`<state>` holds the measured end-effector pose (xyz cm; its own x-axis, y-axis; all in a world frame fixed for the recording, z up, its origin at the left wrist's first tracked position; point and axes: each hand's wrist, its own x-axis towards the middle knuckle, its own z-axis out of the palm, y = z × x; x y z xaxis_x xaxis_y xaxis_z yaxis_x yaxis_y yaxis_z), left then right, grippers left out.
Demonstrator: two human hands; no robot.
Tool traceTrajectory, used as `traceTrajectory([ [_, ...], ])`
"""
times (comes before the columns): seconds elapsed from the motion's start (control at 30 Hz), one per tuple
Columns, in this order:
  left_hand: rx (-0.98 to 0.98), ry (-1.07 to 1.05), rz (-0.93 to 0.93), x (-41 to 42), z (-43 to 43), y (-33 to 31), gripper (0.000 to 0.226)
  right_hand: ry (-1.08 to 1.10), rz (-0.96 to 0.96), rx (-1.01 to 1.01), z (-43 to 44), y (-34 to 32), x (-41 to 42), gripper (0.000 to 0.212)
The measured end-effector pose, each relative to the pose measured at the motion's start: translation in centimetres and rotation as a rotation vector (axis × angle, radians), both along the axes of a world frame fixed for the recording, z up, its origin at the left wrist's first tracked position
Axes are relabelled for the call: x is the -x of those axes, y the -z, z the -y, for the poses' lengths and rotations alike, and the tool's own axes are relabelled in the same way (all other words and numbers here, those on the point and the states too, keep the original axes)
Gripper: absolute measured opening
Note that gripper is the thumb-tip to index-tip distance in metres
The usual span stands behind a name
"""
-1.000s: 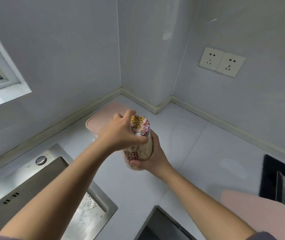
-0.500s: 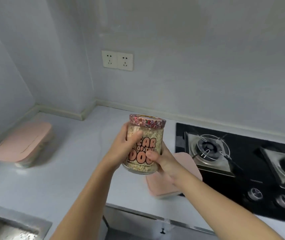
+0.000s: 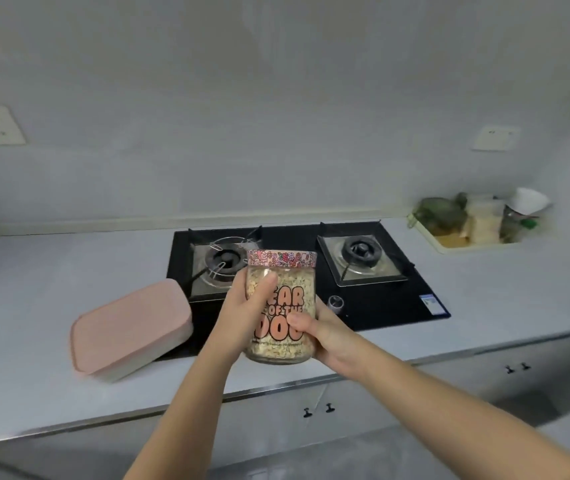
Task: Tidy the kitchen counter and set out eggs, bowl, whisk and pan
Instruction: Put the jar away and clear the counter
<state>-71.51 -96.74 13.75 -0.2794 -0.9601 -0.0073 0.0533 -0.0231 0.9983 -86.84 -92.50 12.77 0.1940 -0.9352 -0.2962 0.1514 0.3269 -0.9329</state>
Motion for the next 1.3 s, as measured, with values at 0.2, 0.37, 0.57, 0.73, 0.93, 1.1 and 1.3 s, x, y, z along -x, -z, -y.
traceTrajectory([
  [0.2, 0.016, 0.174, 0.046, 12.1, -1.5, -0.6, 0.058, 0.167, 0.033, 0.021, -4.2, 0.2, 11.3, 0.069],
  [0.37, -0.013, 0.294, 0.052, 22.1, -0.9, 0.9, 0.057, 0.292, 0.049, 0.008, -5.6, 1.8, 20.0, 0.08],
  [0.57, -0.092, 0.413, 0.018, 37.2, 1.4, 3.7, 0.061, 0.405, 0.044, 0.036, -5.4, 3.4, 33.3, 0.089],
  [0.73, -0.104, 0.487, 0.056, 50.8, 3.5, 4.6, 0.048, 0.481, 0.021, 0.005, -4.3, 3.1, 45.7, 0.082],
  [0.93, -0.041, 0.727, 0.083, 64.8, 6.3, 3.8, 0.048, 0.624, -0.023, 0.016, -3.0, 3.3, 58.6, 0.08],
  [1.1, -0.023, 0.965, 0.19, 74.6, 9.7, 5.0, 0.05, 0.704, -0.127, 0.022, -1.3, 4.7, 68.2, 0.069],
  [1.3, 0.136, 1.008, 0.248, 87.3, 14.8, 7.9, 0.05, 0.879, -0.316, 0.013, 2.9, 7.5, 81.0, 0.081],
])
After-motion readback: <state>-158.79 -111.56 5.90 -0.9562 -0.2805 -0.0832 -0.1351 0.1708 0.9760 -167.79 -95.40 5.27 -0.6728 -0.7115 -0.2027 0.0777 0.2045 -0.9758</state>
